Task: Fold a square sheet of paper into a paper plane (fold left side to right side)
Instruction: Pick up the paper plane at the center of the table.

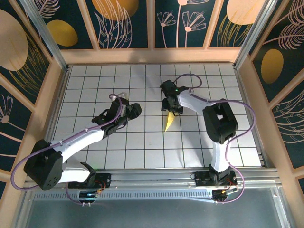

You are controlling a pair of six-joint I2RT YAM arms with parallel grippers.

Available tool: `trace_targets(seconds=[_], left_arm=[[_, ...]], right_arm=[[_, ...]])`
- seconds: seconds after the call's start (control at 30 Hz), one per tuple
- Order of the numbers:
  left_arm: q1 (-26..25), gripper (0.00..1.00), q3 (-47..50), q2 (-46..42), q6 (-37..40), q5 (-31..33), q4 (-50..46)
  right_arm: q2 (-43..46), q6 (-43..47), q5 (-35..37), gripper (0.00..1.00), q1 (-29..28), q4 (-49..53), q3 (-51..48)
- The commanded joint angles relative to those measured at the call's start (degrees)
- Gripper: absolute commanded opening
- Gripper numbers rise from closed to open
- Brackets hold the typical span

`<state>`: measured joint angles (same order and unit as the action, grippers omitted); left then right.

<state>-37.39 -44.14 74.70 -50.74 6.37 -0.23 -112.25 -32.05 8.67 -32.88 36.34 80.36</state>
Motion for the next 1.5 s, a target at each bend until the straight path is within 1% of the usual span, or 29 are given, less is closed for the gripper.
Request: trace_targets(seconds=[0.0, 0.1, 0.3, 0.4, 0.63, 0.7, 0.83, 0.93, 1.0, 1.13, 1.23, 1.3, 1.37, 1.47], left_arm=[[0.49, 0.5, 1.21, -1.72, -0.32, 1.8, -0.58], [0.53, 0.51, 1.59, -2.09, -0.25, 2.05, -0.78], [0.63, 0.51, 1.55, -2.1, 0.04, 2.24, -0.88], [0.57, 0.51, 1.31, -1.76, 0.25, 2.15, -0.91], [0.6, 0.51, 0.97, -1.57, -0.11, 2.49, -1.18], [0.88, 0.52, 0.89, -1.9, -0.46, 2.68, -1.4], [1.95, 0.54, 0.76, -2.78, -2.09, 2.3, -1.63], [3.32, 0.57, 0.76, -3.39, -2.97, 0.69, -1.36], [4.63, 0.58, 1.11, -3.91, -3.92, -1.19, -0.97], [8.56, 0.63, 3.63, -5.95, -6.23, -7.82, 3.0], [11.4, 0.65, 5.99, -7.64, -7.46, -13.43, 7.75], [12.61, 0.65, 7.23, -8.37, -7.94, -17.2, 11.5], [13.19, 0.66, 7.82, -8.4, -7.98, -21.54, 15.13], [13.23, 0.64, 7.45, -7.05, -7.71, -28.35, 19.65]], right_arm=[[-3.45, -0.23, 4.57, 0.67, -0.3, 4.33, 3.81], [-5.37, 0.24, 5.76, 0.64, -0.65, 5.87, 5.79], [-5.12, 0.33, 6.97, 0.51, -0.95, 7.0, 4.76], [-3.57, -0.02, 7.07, 0.45, -1.25, 6.74, 3.39], [-0.77, -0.29, 7.07, 0.21, -1.31, 7.34, 2.09], [0.16, -0.38, 6.99, 0.16, -1.44, 7.69, 2.11], [3.18, -0.54, 6.57, 0.08, -1.56, 8.27, 1.97], [5.66, -0.37, 5.57, 0.0, -1.58, 8.48, 1.82], [7.53, -0.04, 4.53, 0.0, -1.64, 7.96, 1.8], [12.66, 1.59, -0.09, 0.0, -1.28, 3.57, 0.76], [16.96, 3.2, -7.34, 0.0, 0.1, -3.3, -2.17], [19.81, 3.65, -15.93, 0.0, 1.22, -9.76, -5.83], [22.42, 2.34, -25.66, 0.0, 4.19, -17.59, -10.81], [25.3, -0.47, -36.54, 0.0, 6.62, -27.84, -18.04]])
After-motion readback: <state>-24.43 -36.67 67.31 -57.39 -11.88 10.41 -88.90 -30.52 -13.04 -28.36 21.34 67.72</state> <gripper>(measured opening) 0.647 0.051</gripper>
